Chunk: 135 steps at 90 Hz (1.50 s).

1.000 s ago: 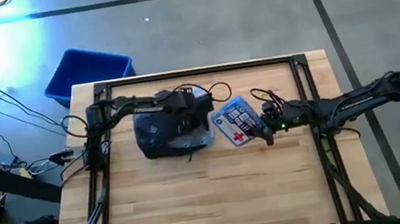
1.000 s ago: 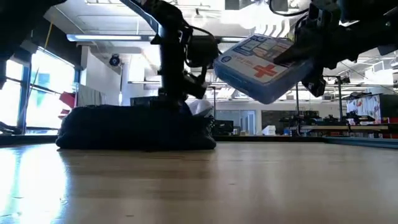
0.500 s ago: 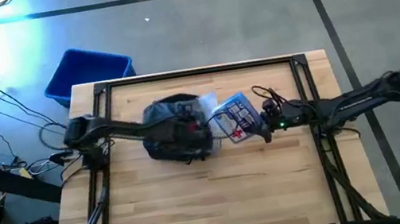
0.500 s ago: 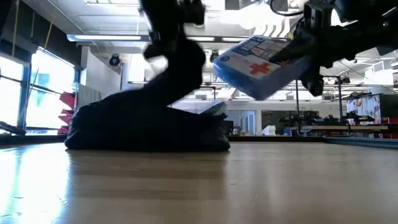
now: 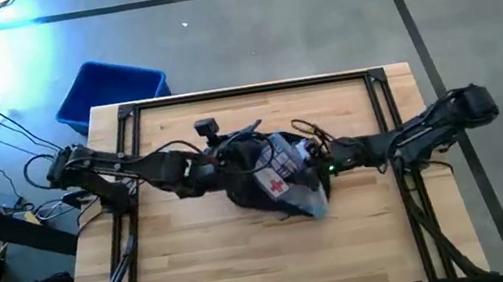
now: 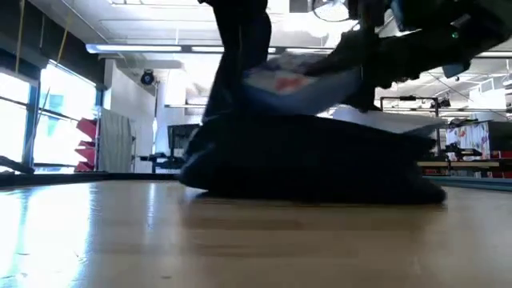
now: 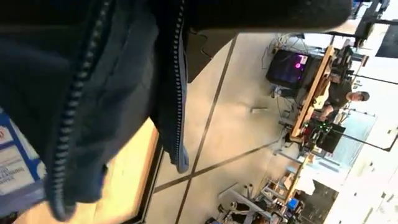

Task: Unpack backpack
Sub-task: Put the blue medicine kit into the backpack

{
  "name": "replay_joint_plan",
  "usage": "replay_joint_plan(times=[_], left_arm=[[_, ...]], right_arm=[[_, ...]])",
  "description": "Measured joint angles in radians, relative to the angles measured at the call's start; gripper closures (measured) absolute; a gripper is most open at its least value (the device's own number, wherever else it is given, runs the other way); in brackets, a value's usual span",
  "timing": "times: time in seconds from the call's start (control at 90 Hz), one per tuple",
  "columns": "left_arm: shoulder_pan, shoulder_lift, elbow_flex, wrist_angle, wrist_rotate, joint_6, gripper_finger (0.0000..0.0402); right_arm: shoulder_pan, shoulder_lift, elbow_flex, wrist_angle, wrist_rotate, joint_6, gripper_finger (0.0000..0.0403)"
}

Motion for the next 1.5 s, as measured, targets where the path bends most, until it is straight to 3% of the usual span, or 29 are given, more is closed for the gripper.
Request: replay_joint_plan(times=[0.211, 0.356, 0.467, 0.622, 0.867, 0.933, 1.078, 1.144, 1.3, 1.5], left_arm=[[-0.024, 0.008, 0.000, -0.026, -0.026, -0.078, 0.0402], [-0.072, 0.008, 0.000, -0.064, -0.053, -0.197, 0.0401], [-0.123, 0.008, 0.000, -0.074, -0.063, -0.285, 0.0401], [-0.195, 0.020, 0.001, -0.057, -0.123, -0.380, 0.0401], [-0.245, 0.089, 0.001, 0.037, -0.161, -0.355, 0.0401], [-0.247, 0.106, 0.001, 0.039, -0.180, -0.340, 0.0401], [-0.240, 0.113, 0.001, 0.039, -0.200, -0.312, 0.0401], [-0.238, 0.113, 0.001, 0.038, -0.200, -0.304, 0.0401], [-0.231, 0.111, 0.001, 0.038, -0.200, -0.303, 0.0401], [-0.225, 0.111, 0.001, 0.067, -0.200, -0.281, 0.0401]], right_arm=[[0.047, -0.138, 0.014, -0.263, 0.063, 0.105, 0.0264], [0.098, -0.244, 0.016, -0.545, 0.217, 0.240, 0.0264], [0.135, -0.260, 0.015, -0.703, 0.259, 0.354, 0.0264], [0.142, -0.227, 0.016, -0.693, 0.300, 0.426, 0.0264], [0.072, -0.143, 0.016, -0.554, 0.249, 0.382, 0.0264], [0.050, -0.118, 0.015, -0.515, 0.169, 0.347, 0.0230], [-0.015, -0.089, 0.010, -0.536, -0.096, 0.270, 0.0109], [-0.036, -0.096, 0.010, -0.543, -0.155, 0.237, 0.0067], [-0.056, -0.148, 0.025, -0.557, -0.092, 0.169, 0.0020], [-0.072, -0.133, 0.108, -0.567, 0.076, 0.079, 0.0030]])
